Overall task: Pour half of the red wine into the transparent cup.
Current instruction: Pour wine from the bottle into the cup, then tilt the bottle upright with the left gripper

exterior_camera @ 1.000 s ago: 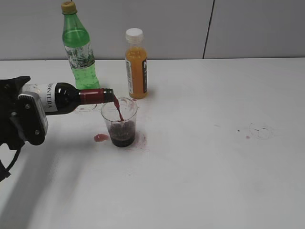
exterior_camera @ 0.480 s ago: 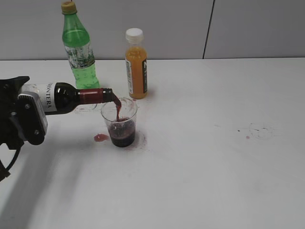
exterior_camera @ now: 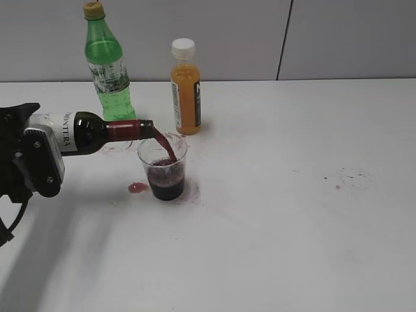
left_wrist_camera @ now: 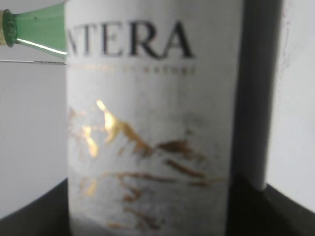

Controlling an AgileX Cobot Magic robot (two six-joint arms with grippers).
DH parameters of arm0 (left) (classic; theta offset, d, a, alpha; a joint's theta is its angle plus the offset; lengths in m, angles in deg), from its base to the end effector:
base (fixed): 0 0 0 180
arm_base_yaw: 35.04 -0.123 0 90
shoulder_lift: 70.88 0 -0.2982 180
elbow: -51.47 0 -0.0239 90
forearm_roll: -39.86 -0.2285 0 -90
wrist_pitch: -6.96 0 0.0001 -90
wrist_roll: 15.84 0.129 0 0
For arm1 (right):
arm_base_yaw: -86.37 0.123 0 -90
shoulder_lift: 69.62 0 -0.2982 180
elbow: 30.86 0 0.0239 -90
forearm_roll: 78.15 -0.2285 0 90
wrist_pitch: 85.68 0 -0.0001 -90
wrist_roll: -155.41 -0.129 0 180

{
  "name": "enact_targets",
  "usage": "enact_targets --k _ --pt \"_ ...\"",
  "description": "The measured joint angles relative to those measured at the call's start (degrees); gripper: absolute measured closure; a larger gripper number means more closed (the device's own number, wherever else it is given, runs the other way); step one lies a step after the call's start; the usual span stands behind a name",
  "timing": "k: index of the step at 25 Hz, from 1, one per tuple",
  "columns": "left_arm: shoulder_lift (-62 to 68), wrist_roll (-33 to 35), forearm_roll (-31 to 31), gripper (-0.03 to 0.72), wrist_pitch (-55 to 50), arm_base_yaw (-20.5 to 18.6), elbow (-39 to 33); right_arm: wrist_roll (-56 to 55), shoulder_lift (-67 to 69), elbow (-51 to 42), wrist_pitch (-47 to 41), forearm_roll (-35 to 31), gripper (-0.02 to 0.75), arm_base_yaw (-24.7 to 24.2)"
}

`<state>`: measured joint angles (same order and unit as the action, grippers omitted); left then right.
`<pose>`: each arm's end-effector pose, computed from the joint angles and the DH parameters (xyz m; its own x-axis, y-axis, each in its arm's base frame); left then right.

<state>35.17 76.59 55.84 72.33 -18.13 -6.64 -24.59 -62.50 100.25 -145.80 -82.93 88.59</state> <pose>0.2877 -0.0537 0.1752 0.0332 0.9989 -0.0334 0.1635 0.0275 0.9862 -0.0046 0.0092 0.2509 -0.4427 0.0244 -0.8964 -0.0852 0.9940 0.0691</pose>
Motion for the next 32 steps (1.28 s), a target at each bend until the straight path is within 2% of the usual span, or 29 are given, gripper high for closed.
enact_targets --k 9,14,24,32 --pt "0.0 -0.1 -0.1 0.144 0.0 0.0 0.0 0.0 0.0 0.0 0.0 0.0 0.167 0.0" --pt "0.5 -4.6 -1.2 0.144 0.2 0.0 0.0 0.0 0.0 0.0 0.0 0.0 0.167 0.0" --pt "1.9 -23.4 -9.8 0.144 0.1 0.0 0.2 0.0 0.0 0.0 0.0 0.0 0.167 0.0" --pt "1.8 -49.8 -9.9 0.144 0.0 0.0 0.4 0.0 0.0 0.0 0.0 0.0 0.167 0.0"
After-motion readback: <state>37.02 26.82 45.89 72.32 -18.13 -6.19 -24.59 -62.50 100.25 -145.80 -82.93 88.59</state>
